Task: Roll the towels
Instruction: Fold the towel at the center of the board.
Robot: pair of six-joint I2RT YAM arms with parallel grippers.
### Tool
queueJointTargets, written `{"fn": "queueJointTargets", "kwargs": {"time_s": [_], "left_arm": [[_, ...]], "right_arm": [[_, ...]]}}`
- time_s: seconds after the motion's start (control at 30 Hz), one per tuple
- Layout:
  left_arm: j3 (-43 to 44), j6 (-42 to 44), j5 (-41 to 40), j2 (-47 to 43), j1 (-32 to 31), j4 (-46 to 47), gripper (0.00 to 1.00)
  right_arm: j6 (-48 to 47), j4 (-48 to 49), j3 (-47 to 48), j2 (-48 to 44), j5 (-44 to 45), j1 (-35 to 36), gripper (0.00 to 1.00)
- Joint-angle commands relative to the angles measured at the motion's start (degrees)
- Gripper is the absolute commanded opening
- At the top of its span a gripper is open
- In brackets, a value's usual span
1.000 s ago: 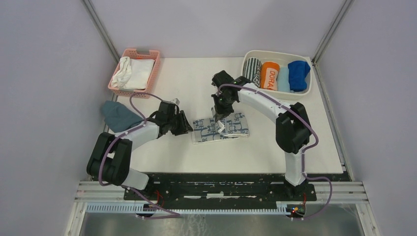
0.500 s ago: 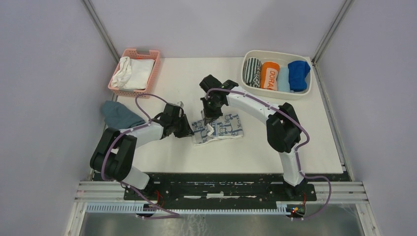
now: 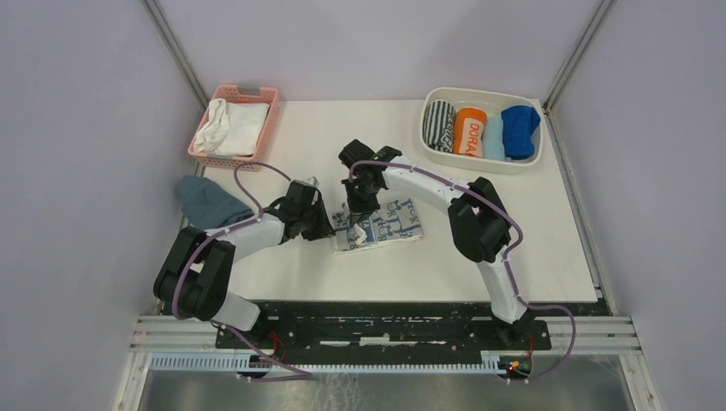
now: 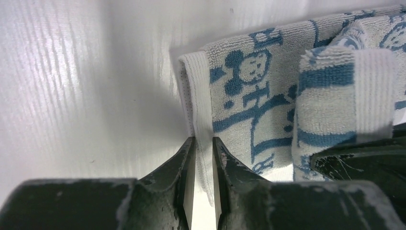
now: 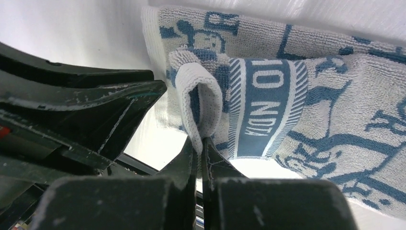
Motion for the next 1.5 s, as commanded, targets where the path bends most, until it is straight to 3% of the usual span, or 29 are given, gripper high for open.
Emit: {"fn": "queueJointTargets", "kwargs": {"time_s": [0.0, 0.13, 0.37, 0.6, 0.83, 1.0, 1.17, 1.3, 1.47], "left_arm": [[1.07, -0.83, -4.91, -4.47, -0.98, -2.28, 0.27], [0.39, -1.04, -7.35, -8.76, -1.39, -2.42, 0.31], [-0.53, -1.83, -4.84, -3.7, -1.57, 0.26, 0.34], [-0.6, -1.6, -5.01, -0.91, -2.53, 0.94, 0.28], [-0.86, -1.86, -6.21, -1.94, -2.76, 0.5, 0.27], [-1.24, -2.06, -8.58, -4.54, -2.78, -1.07, 0.29], [-1.51, -2.15, -12.37, -9.31, -2.81, -4.24, 0.35], [-0.72, -1.69, -14.9, -13.85, -2.79, -7.18, 0.42], [4.33, -1.1, -15.16, -16.61, -4.96, -9.35, 0.48]], "right_arm": [[0.58, 1.41, 2.17, -0.15, -0.94, 0.26, 0.05], [0.49, 1.48, 1.86, -1.7, -0.52, 0.25, 0.05], [0.71, 1.46, 1.55, -3.93, -0.61, 0.25, 0.05], [1.7, 3.25, 0.14, -5.69, -2.01, 0.25, 0.06], [3.58, 8.41, -1.77, -1.21, -5.57, 0.69, 0.1], [3.62, 12.17, -2.51, 1.21, -8.9, 0.66, 0.27], [0.27, 13.87, -5.01, -4.18, -11.08, -0.33, 0.46], [-1.5, 18.77, -13.69, -12.79, -12.18, -4.57, 0.54], [-3.27, 23.86, -24.92, -19.25, -13.38, -13.53, 0.56]]}}
